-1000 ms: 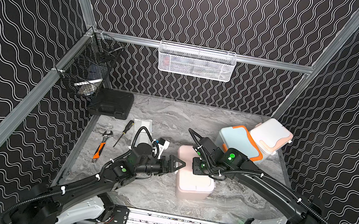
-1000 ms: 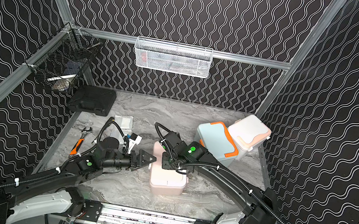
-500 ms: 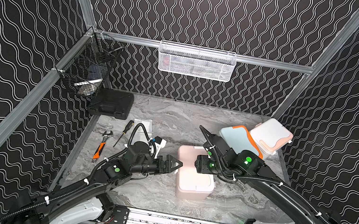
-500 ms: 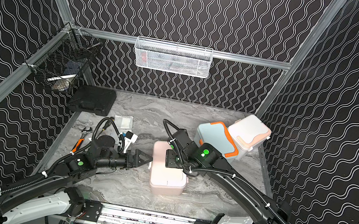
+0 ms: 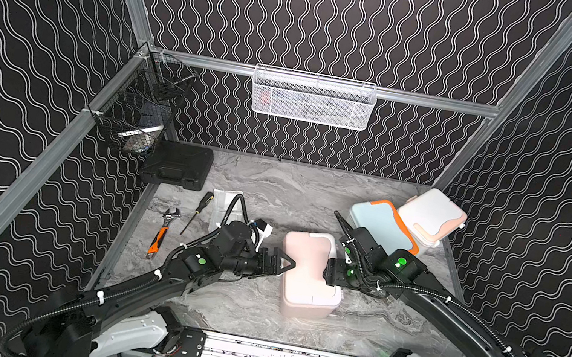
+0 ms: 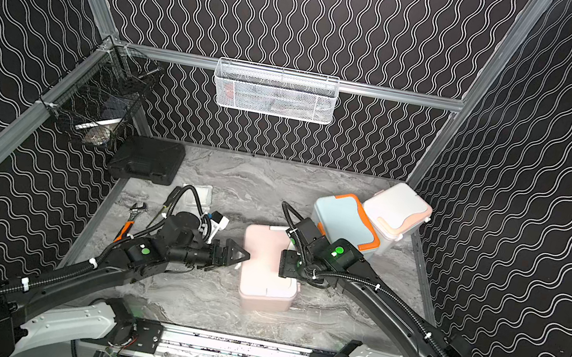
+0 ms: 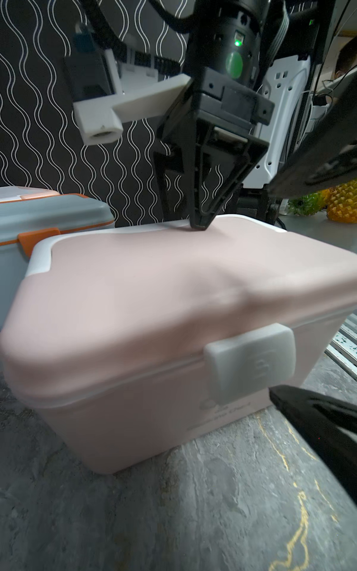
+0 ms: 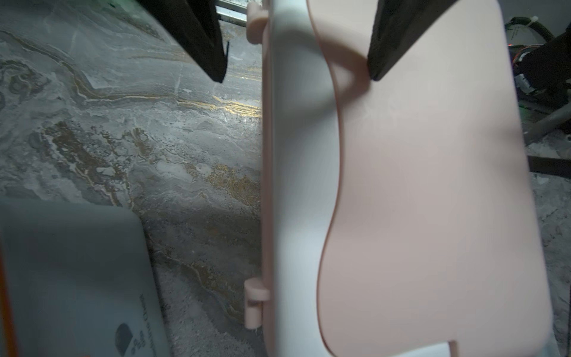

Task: Open first aid kits and take out gauze
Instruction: Fasten the fastener of the first aid kit.

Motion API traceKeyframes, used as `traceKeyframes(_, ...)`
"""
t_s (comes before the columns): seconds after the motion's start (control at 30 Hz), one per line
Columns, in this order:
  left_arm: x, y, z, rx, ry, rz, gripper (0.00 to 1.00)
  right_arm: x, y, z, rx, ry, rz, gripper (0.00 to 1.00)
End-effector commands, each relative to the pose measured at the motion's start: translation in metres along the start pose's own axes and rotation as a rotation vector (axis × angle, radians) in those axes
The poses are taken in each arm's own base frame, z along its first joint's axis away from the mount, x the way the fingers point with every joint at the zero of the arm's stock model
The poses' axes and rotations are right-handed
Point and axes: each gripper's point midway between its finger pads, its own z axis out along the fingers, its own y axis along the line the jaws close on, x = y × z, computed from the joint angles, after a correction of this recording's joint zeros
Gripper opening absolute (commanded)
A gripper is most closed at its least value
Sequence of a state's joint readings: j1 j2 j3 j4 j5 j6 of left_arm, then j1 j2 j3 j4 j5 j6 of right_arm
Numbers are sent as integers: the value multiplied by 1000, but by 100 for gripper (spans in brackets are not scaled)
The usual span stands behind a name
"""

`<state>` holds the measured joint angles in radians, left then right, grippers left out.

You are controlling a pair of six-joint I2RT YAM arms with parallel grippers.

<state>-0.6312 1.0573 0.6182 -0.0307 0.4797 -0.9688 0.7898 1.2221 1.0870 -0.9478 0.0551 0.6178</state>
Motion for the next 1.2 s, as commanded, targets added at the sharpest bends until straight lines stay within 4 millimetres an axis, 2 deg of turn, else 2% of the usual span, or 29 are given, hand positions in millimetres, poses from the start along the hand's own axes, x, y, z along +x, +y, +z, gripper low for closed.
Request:
traceKeyframes(0.0, -5, -15, 5, 45, 0, 55, 99, 2, 6, 5, -38, 17, -1, 73)
traceKeyframes(0.3, 3, -16, 30, 60, 35, 51, 99, 1, 11, 17, -55, 56, -23, 67)
traceKeyframes(0.43, 1, -23, 35, 75, 35, 61, 99, -2, 16, 23, -63, 66, -25, 66)
traceKeyframes(0.53, -3, -23, 30, 44, 18, 89, 99, -9, 14, 23, -52, 55, -14, 67)
traceKeyframes(0.67, -6, -16, 17, -32, -13, 133, 99, -18, 9, 18, -37, 35, -13, 76)
traceKeyframes(0.7, -6, -15, 13, -47, -18, 142, 99, -28, 14, 9, -52, 4, -18, 79)
traceKeyframes(0.77, -5, -9, 4, -88, -31, 163, 99, -33, 13, 2, -44, -12, -24, 92)
traceKeyframes(0.83, -4, -3, -2, -125, -40, 176, 99, -35, 13, -5, -42, -22, -33, 100)
traceKeyframes(1.03, 1, 10, -11, -181, -42, 185, 99, -34, 18, -21, -82, -31, -64, 100)
traceKeyframes(1.17, -1, 2, -21, -163, -67, 207, 99, -25, 21, -38, -117, -23, -88, 100)
